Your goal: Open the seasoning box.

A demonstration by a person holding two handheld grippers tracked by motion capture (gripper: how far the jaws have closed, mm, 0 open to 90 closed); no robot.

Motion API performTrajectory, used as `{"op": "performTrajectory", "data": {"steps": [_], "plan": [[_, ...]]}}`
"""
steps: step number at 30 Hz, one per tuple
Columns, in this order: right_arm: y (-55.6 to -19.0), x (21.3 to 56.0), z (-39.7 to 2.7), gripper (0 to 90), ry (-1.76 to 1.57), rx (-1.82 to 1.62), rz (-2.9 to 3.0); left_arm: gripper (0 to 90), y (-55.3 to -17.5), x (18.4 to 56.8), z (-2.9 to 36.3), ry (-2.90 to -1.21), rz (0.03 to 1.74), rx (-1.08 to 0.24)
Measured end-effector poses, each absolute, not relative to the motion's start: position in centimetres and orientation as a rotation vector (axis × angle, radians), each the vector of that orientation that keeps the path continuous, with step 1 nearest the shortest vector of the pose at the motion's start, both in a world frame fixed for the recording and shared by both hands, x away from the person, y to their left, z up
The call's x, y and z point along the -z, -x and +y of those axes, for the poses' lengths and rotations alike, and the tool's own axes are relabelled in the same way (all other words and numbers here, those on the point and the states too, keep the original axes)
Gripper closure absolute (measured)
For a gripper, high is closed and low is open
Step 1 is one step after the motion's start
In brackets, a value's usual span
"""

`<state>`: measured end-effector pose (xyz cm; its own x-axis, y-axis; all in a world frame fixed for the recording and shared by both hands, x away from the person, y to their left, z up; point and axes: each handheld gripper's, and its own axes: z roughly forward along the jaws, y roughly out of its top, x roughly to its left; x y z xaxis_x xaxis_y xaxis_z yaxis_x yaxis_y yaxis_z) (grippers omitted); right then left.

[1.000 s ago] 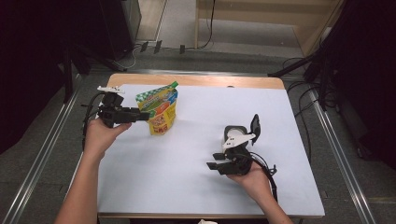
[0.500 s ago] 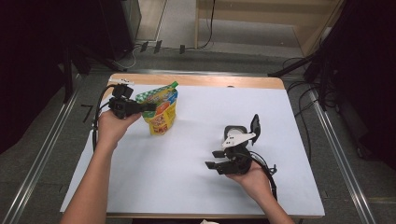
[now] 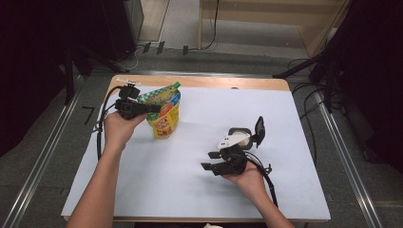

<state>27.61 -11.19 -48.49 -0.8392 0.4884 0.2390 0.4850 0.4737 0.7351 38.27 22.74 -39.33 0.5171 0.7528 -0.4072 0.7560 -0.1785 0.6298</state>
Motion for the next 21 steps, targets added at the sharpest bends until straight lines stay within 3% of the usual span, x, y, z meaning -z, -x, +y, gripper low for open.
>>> {"op": "performTrajectory", "data": {"steps": [8,21], "plan": [[-27.6,48.6,-11.3,50.0,-0.907,-1.357,2.667,90.0,-37.1,37.7,21.9,-1.9,1.19,0.117],[-27.8,49.5,-10.6,49.1,-0.932,-1.362,2.63,90.0,-33.8,34.5,19.8,-1.899,1.075,0.149]]}}
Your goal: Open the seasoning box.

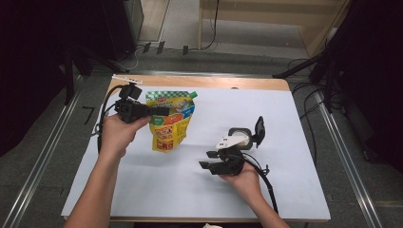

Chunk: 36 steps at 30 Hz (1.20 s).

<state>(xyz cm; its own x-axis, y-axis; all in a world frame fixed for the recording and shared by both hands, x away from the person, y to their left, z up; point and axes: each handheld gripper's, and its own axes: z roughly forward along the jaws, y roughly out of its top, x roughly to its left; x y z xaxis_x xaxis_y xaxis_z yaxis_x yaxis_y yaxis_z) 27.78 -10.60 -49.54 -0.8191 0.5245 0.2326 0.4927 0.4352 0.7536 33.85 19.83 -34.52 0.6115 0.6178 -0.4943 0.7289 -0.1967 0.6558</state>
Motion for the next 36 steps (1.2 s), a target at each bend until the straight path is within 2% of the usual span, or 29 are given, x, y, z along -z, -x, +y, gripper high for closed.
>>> {"op": "performTrajectory", "data": {"steps": [22,36], "plan": [[-27.1,51.1,-8.5,49.3,-0.961,-1.337,2.508,90.0,-30.6,34.1,15.7,-1.945,0.972,0.3],[-25.6,50.7,-7.5,56.1,-0.787,-1.435,2.44,90.0,-30.3,35.2,14.9,-1.901,1.01,0.407]]}}
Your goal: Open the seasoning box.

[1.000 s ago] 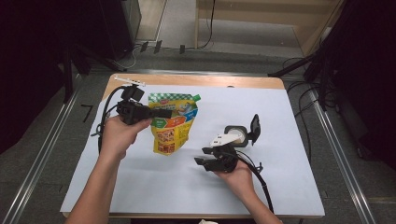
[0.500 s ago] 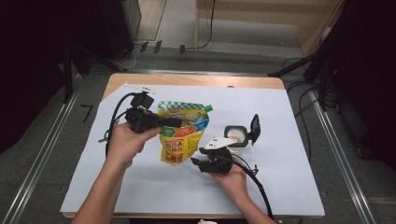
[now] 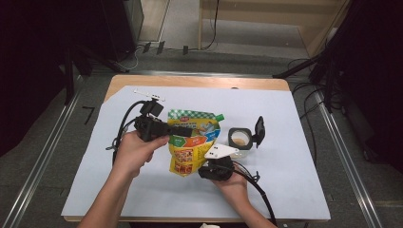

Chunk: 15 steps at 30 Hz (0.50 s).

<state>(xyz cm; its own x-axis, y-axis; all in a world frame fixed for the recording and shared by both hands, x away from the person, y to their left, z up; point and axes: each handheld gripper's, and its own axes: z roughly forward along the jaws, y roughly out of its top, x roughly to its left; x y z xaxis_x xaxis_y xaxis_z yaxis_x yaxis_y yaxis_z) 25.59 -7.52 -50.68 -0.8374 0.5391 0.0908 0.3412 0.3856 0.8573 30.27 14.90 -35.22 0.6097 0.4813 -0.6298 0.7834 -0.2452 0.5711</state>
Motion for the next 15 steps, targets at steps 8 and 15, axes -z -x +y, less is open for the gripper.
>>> {"op": "performTrajectory", "data": {"steps": [8,15], "plan": [[-24.1,49.9,-6.4,55.0,-0.662,-1.378,2.462,90.0,-30.6,35.7,14.7,-1.929,1.071,0.307],[-23.0,49.4,-5.5,54.8,-0.637,-1.405,2.537,90.0,-30.6,36.1,13.4,-2.012,1.07,0.223]]}}
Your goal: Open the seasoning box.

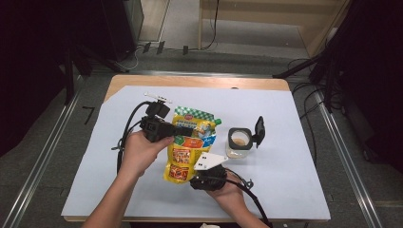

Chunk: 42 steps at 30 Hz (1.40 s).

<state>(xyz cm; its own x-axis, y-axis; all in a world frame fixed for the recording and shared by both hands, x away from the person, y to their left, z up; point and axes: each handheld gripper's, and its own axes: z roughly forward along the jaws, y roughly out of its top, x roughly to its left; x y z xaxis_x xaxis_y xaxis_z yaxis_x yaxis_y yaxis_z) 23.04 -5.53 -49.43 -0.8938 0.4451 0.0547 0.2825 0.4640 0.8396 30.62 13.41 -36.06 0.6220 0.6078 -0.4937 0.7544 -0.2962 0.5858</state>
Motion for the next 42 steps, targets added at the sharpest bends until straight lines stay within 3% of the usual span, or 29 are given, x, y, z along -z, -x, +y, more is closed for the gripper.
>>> {"op": "performTrajectory", "data": {"steps": [19,29,42], "plan": [[-22.9,47.5,-7.1,54.9,-0.745,-1.547,2.576,83.1,-30.7,36.6,11.4,-2.089,0.999,0.187],[-22.0,46.8,-6.9,57.0,-0.713,-1.537,2.6,80.9,-31.0,37.1,10.7,-2.104,0.978,0.23],[-22.1,46.7,-7.2,56.5,-0.78,-1.531,2.625,78.4,-31.2,37.5,9.6,-2.126,1.043,0.241]]}}
